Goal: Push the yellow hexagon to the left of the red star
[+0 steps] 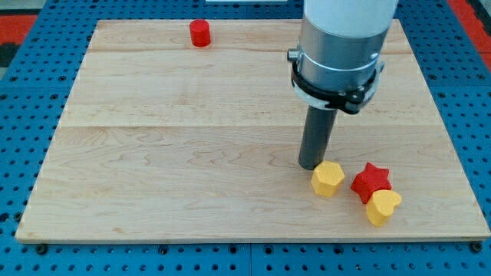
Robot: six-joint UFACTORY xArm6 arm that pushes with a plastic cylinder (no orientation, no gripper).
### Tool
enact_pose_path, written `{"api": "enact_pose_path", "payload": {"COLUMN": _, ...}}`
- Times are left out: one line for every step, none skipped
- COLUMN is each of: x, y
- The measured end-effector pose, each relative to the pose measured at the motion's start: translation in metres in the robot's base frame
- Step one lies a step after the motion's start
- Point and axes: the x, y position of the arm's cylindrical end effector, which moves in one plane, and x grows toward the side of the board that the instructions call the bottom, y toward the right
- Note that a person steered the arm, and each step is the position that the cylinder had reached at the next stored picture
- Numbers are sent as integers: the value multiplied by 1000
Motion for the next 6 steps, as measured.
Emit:
{"api": "enact_pose_path", "payload": {"x": 11, "y": -2}}
{"api": "enact_pose_path", "payload": {"x": -24, "y": -120}}
{"api": "enact_pose_path", "payload": {"x": -114, "y": -224}}
{"api": "enact_pose_path", "payload": {"x": -214, "y": -246}}
{"api": "enact_pose_path", "payload": {"x": -269, "y": -234}}
{"api": "enact_pose_path", "payload": {"x": -300, "y": -222}}
